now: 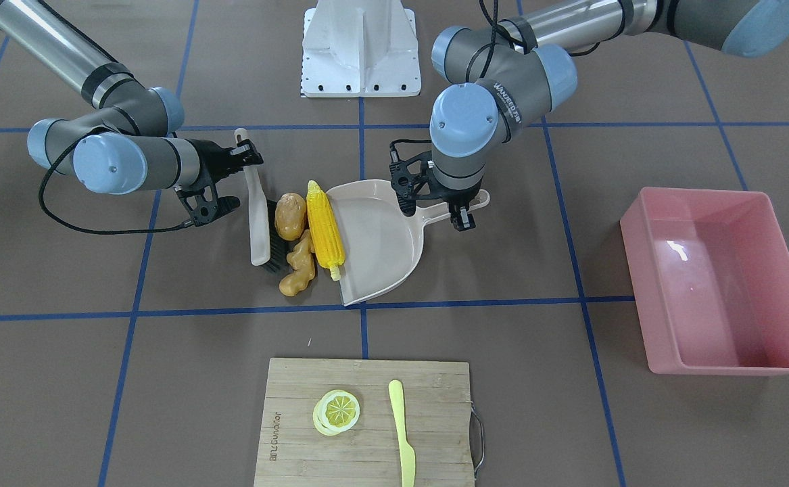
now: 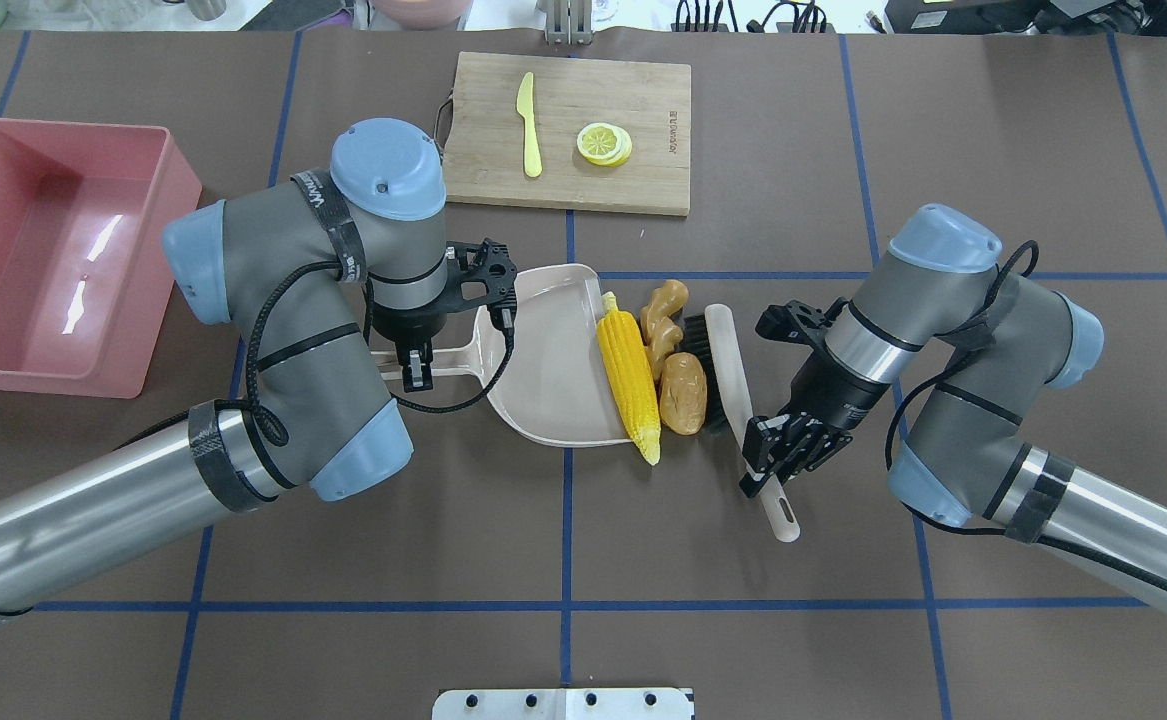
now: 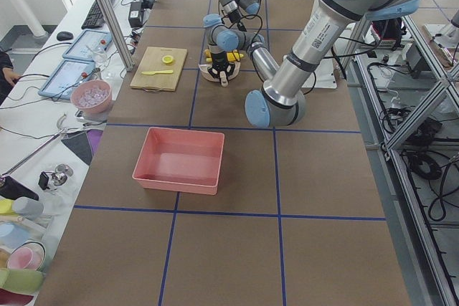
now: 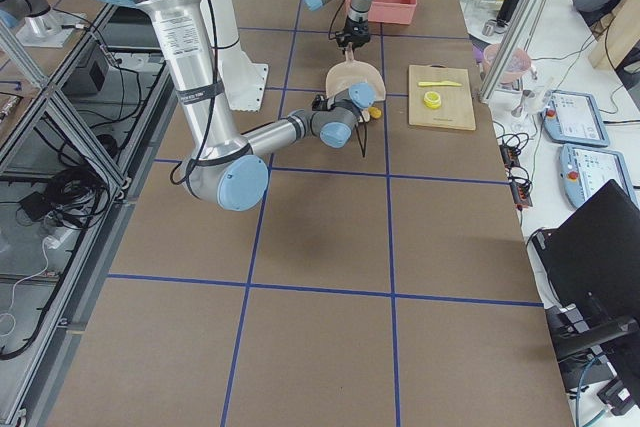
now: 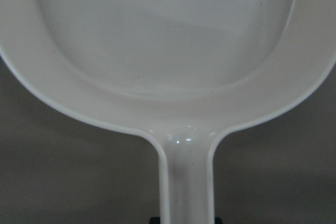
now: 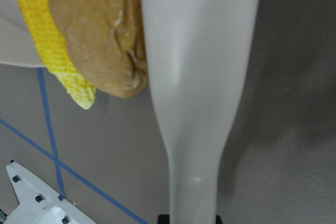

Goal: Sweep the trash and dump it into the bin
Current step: 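Sweep the corn, ginger and potato into the dustpan with the right gripper's brush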

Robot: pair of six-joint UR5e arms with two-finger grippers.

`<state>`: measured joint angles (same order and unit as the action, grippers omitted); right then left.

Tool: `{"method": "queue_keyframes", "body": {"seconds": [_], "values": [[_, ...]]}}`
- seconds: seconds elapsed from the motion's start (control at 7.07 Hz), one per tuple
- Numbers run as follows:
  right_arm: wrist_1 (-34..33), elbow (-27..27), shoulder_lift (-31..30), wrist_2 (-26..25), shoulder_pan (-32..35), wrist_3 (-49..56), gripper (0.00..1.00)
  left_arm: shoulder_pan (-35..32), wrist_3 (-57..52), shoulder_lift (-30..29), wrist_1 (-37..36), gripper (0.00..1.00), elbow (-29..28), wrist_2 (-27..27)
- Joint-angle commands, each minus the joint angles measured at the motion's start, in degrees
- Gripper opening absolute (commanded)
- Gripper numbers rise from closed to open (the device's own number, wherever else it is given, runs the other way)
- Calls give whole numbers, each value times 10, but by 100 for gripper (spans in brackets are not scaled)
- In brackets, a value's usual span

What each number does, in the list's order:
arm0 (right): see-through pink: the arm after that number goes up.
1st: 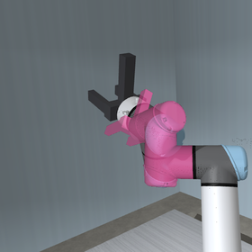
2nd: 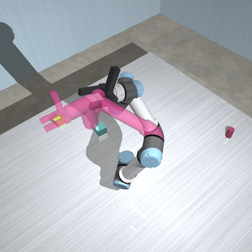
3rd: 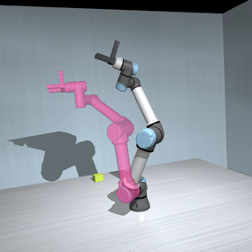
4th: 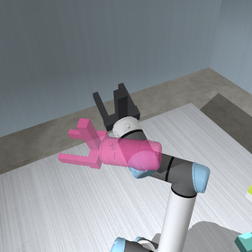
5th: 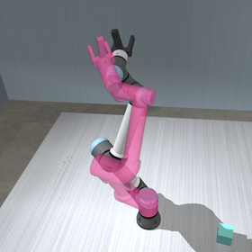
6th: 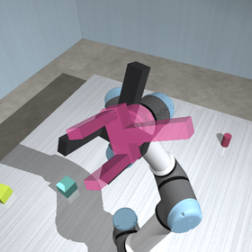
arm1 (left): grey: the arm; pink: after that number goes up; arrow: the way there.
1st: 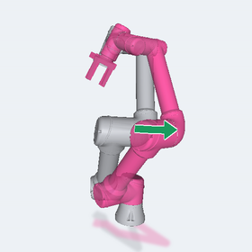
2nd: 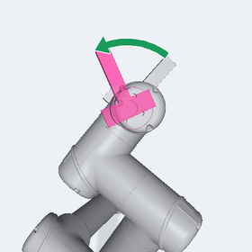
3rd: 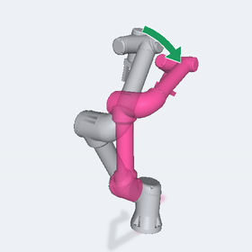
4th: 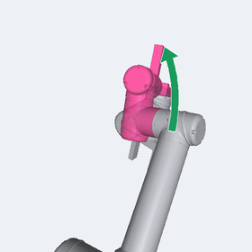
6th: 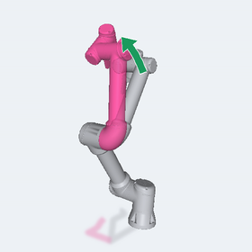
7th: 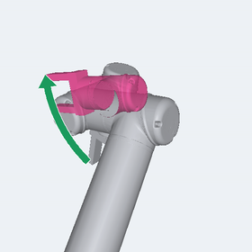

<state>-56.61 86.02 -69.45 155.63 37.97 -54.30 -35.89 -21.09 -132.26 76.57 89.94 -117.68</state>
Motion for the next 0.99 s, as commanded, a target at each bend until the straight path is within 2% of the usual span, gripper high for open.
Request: {"method": "queue_keyframes", "body": {"seconds": [0.0,0.42,0.85], "values": [[-5,-5,20,-13,-12,-3,0,0,-1,2,1,0,0,0],[-6,-59,100,-29,-17,-33,0,0,-1,2,0,0,0,0],[-69,-62,163,-50,-27,-51,0,0,-1,7,-1,0,2,-1]]}}
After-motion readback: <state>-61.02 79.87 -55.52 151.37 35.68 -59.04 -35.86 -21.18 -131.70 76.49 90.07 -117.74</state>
